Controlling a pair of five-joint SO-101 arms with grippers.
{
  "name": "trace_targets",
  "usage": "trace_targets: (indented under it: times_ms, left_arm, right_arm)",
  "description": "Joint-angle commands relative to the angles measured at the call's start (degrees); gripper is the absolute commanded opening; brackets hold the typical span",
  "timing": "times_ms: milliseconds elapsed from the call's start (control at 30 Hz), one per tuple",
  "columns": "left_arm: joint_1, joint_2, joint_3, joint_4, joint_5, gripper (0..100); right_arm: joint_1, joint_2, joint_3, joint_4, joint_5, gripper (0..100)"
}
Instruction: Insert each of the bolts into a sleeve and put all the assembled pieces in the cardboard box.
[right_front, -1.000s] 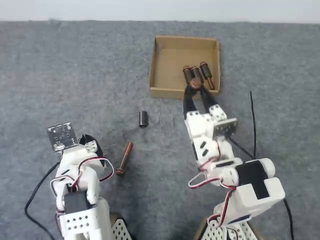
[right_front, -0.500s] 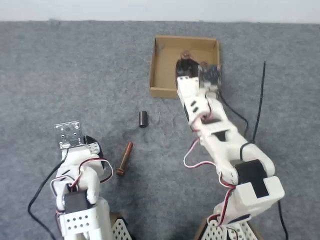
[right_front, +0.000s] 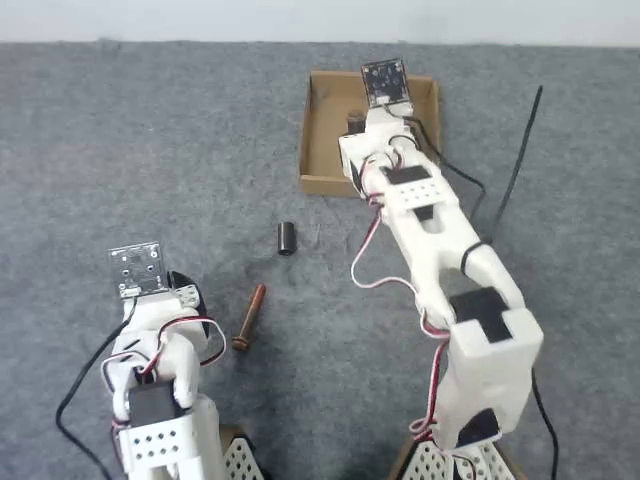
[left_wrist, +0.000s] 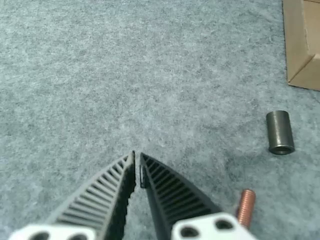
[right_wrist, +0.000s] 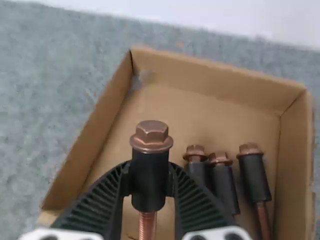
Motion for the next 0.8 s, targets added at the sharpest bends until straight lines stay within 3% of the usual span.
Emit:
trace_targets:
  times_ms: [0, 133, 300, 400, 633, 767]
  left_arm:
    - [0.3, 0.9, -0.7, 0.3, -0.6, 1]
    - [0.3, 0.9, -0.7, 0.3, -0.6, 1]
    - [0.3, 0.9, -0.7, 0.2, -0.6, 1]
    - [0.3, 0.9, -0.7, 0.2, -0.7, 1]
    - [0.3, 0.9, -0.7, 0.1, -0.7, 1]
    - [0.3, 0.9, -0.7, 0.1, -0.7, 1]
  right_arm:
    - [-0.3, 1.2, -9.6, 4.6, -0.3, 0.9]
    - [-0.4, 5.1, -14.5, 7.2, -0.2, 0.9]
    - [-1.1, 9.2, -17.8, 11.9, 8.4, 1.1]
    - [-1.2, 10.1, -18.0, 12.1, 9.5, 1.3]
    - [-1.4, 10.1, -18.1, 12.4, 9.8, 18.3]
    - [-1.3, 9.7, -18.1, 12.4, 9.8, 14.8]
